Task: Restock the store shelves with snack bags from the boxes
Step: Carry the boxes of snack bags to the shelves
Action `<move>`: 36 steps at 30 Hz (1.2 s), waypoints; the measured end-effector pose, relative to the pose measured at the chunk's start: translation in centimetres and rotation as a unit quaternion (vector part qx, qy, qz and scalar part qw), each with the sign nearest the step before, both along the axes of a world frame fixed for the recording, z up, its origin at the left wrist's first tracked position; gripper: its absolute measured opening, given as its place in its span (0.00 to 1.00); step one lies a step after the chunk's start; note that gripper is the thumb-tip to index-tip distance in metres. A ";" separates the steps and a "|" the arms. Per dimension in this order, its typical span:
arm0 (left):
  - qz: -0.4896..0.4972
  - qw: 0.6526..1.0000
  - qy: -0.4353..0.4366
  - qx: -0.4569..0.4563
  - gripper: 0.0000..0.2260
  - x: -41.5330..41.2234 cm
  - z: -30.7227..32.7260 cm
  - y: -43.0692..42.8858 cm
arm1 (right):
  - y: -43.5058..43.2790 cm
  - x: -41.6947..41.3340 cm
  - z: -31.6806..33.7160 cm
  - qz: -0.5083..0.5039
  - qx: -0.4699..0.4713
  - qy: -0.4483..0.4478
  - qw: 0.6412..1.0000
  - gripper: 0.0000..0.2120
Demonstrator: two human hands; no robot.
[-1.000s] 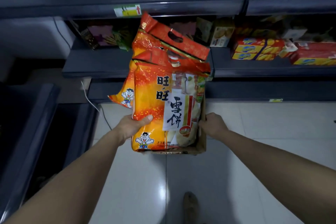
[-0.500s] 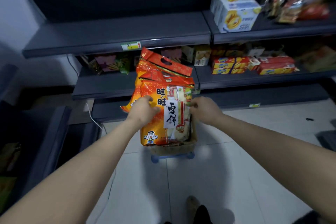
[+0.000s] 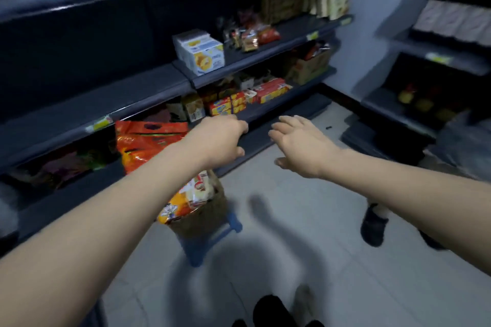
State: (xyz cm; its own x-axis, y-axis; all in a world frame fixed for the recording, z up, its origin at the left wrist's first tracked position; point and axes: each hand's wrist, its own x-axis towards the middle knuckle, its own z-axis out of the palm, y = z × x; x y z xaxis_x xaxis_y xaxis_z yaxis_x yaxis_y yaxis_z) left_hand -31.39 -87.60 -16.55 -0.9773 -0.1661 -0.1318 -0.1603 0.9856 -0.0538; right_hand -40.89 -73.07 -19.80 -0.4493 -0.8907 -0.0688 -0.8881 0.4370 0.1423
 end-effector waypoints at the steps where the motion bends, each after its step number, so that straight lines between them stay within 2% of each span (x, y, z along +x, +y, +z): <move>1: -0.042 0.999 -0.005 -0.023 0.20 -0.8 0.5 2.3 | 3.0 0.1 0.4 -0.028 0.011 0.012 0.999 0.30; 6: -0.227 0.969 -0.001 -0.094 0.18 -4.6 1.7 15.0 | 18.2 1.6 1.7 -0.178 0.043 0.045 0.982 0.28; 10: -0.359 0.929 0.018 -0.089 0.19 -6.2 2.1 27.0 | 30.5 4.6 2.0 -0.307 0.034 0.049 0.950 0.25; 13: -0.456 0.887 0.031 -0.064 0.16 -6.3 2.3 36.8 | 39.7 7.8 2.1 -0.406 0.035 0.041 0.912 0.24; 15: -0.517 0.854 0.027 -0.048 0.14 -5.6 2.2 44.1 | 46.3 10.9 2.0 -0.479 0.049 0.025 0.876 0.26; 17: -0.566 0.823 0.024 -0.037 0.16 -4.3 2.2 51.4 | 52.8 14.3 1.6 -0.543 0.055 0.009 0.838 0.26; 23: -0.700 0.711 0.051 -0.036 0.17 1.1 1.3 70.2 | 68.0 24.5 -0.3 -0.689 0.053 -0.005 0.722 0.23; 27: -0.769 0.638 0.029 -0.032 0.17 6.3 0.3 79.5 | 74.0 31.8 -1.3 -0.774 0.042 -0.020 0.631 0.20; 31: -0.837 0.543 0.046 -0.038 0.17 11.1 -0.6 87.0 | 77.8 39.2 -1.3 -0.847 0.042 -0.016 0.530 0.18; 36: -0.895 0.444 0.046 -0.022 0.17 16.6 -1.0 94.7 | 81.3 46.6 -1.2 -0.913 0.066 -0.031 0.401 0.22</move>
